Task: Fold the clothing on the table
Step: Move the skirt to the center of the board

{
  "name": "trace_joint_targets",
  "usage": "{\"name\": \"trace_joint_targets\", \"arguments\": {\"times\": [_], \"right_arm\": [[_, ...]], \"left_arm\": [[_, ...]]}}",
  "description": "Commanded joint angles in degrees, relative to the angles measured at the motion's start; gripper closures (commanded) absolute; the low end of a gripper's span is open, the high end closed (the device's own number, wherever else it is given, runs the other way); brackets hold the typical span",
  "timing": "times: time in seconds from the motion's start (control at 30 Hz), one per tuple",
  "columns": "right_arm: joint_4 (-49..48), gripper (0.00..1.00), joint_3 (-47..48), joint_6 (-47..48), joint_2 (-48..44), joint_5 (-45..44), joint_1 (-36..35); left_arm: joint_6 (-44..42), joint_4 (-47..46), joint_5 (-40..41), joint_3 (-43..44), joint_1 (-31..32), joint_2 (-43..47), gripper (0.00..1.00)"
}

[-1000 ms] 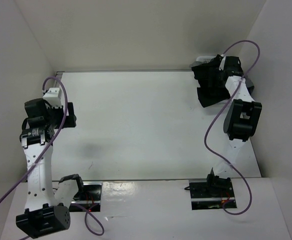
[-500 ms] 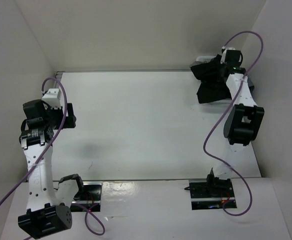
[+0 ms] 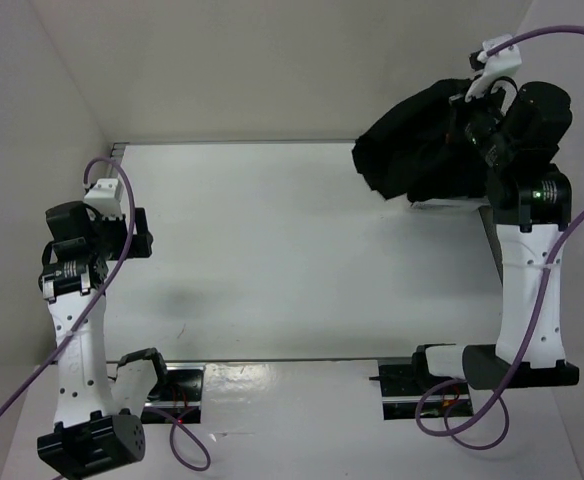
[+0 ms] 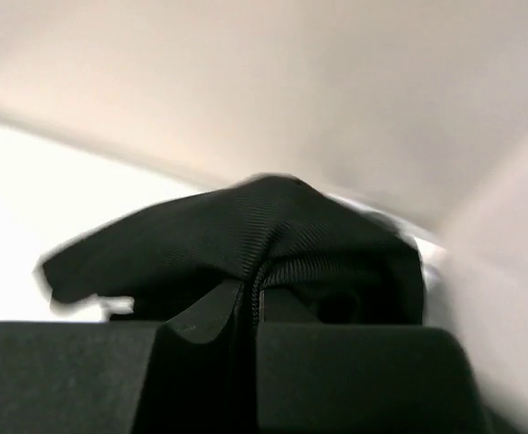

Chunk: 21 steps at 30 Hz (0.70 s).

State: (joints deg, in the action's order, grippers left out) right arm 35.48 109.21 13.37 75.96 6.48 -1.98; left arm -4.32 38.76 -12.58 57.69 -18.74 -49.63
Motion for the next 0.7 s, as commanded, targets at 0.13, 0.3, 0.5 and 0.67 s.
{"name": "trace_joint_targets", "arguments": {"times": [0.13,0.3,0.5,0.67], "right_arm": [[12.68,0.01,-9.34,3.69,-0.99,45.81,1.36],[11.54,0.01,-21.2,7.02,-5.02,35.12,-1.79],[7.93,0.01,-33.96,10.35,-7.67,9.02,-5.66],[14.95,0.01,-37.48,12.12,-7.67,4.14,-16.89]], "left_arm": [[-0.87,-1.59,-2.45,-0.47,-1.03,1.29,0.01],[-1.48,-1.06,-4.11,-0.47,-1.56,2.95,0.01],[-2.62,-1.06,-5.96,-0.47,-1.56,3.48,0.01],[-2.63,-1.06,-5.97,-1.0,-1.56,3.48,0.01]]}}
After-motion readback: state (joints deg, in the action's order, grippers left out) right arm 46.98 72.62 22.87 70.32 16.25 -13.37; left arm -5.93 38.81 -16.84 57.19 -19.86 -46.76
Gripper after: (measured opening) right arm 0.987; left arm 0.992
